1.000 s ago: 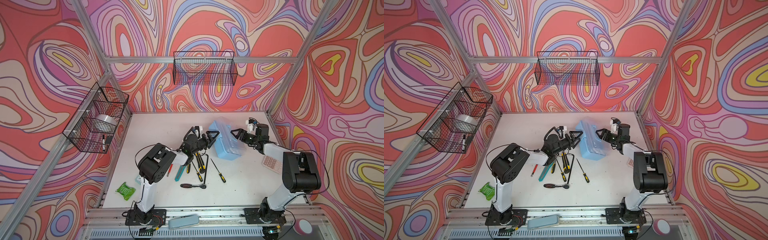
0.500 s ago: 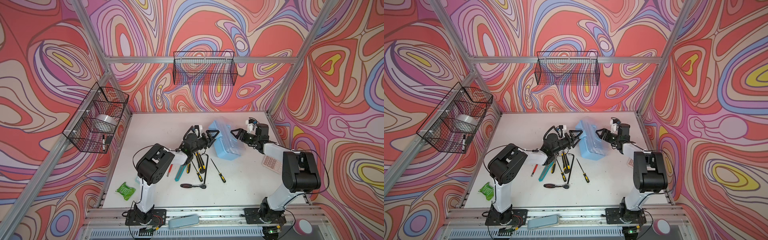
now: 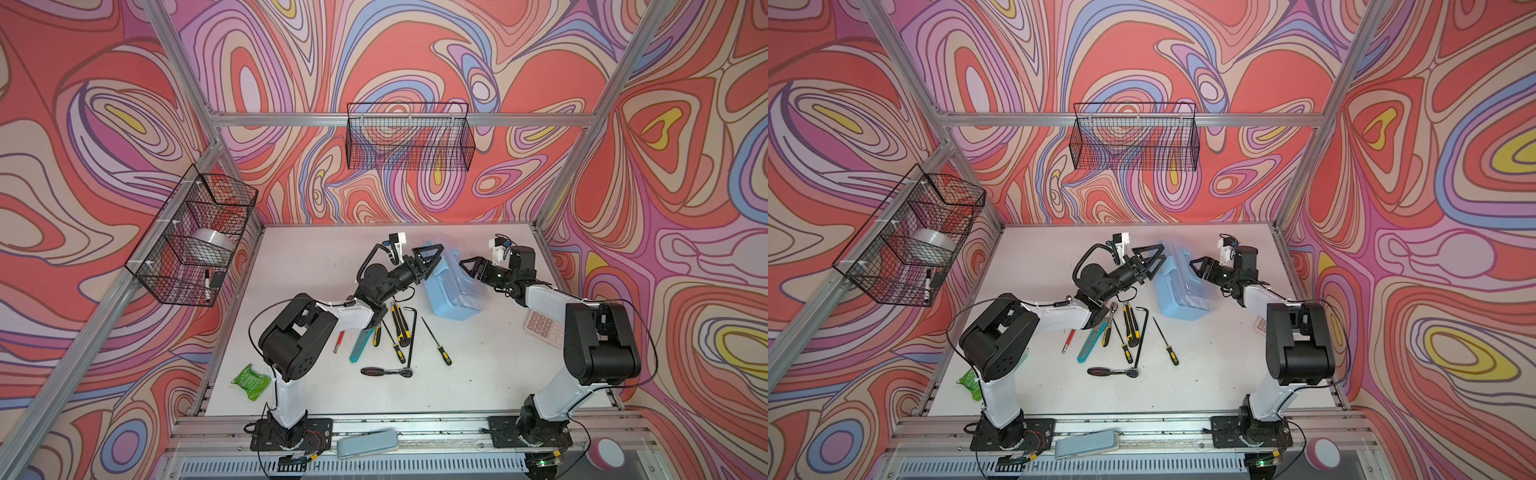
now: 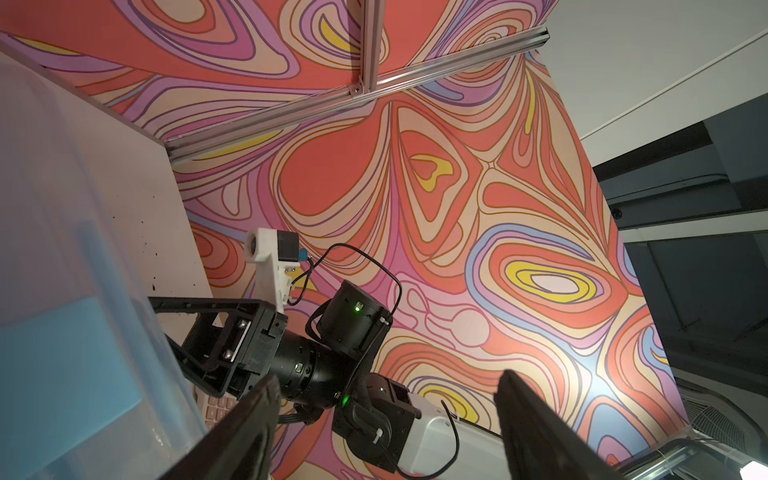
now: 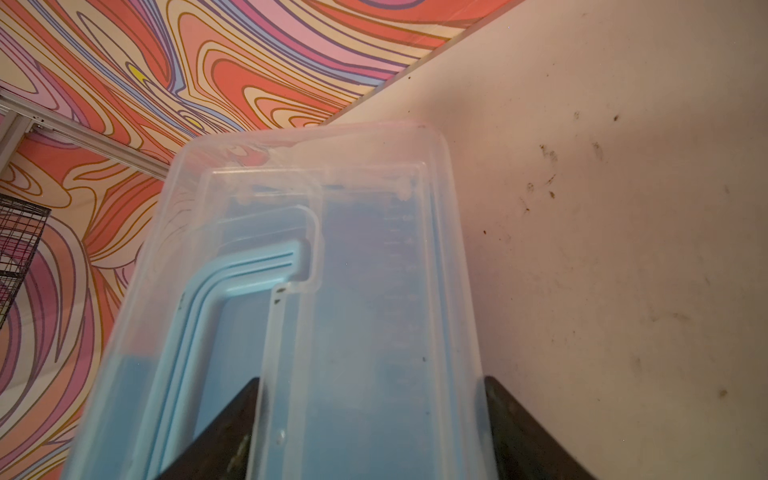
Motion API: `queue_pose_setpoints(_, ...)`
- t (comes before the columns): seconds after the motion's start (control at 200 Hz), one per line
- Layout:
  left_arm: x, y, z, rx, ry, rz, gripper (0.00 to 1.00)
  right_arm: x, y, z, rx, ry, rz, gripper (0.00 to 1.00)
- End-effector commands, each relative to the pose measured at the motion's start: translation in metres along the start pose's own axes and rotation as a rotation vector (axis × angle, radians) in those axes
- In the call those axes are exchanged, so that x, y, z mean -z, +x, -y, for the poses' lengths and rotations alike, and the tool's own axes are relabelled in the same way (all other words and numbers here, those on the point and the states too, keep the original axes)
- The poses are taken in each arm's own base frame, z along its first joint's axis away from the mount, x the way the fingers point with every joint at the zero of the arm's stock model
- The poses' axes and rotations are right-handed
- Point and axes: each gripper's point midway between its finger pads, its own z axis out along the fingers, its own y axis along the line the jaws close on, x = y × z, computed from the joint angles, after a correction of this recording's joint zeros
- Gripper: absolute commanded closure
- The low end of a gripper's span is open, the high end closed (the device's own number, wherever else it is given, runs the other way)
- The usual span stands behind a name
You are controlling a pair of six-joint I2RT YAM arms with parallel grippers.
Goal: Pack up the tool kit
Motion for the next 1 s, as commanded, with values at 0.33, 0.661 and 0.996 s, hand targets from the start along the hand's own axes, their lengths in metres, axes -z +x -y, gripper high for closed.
queue_pose_setpoints(0.33, 0.023, -0.011, -0.017, -0.005, -0.031, 0.043, 0.13, 0.002, 0.051, 0.045, -0.064, 0.213, -0.177, 0.66)
queue_pose_setpoints(0.661, 0.028, -0.011, -0.043, 0.007, -0.135, 0.038, 0.12, 0.005, 0.044, 0.044, -0.04, 0.235, -0.169, 0.66)
queue_pose_setpoints(0.996, 0.038, -0.01, -0.056, -0.044, -0.266, 0.034, 0.08, 0.008, 0.04, 0.045, -0.024, 0.255, -0.165, 0.66)
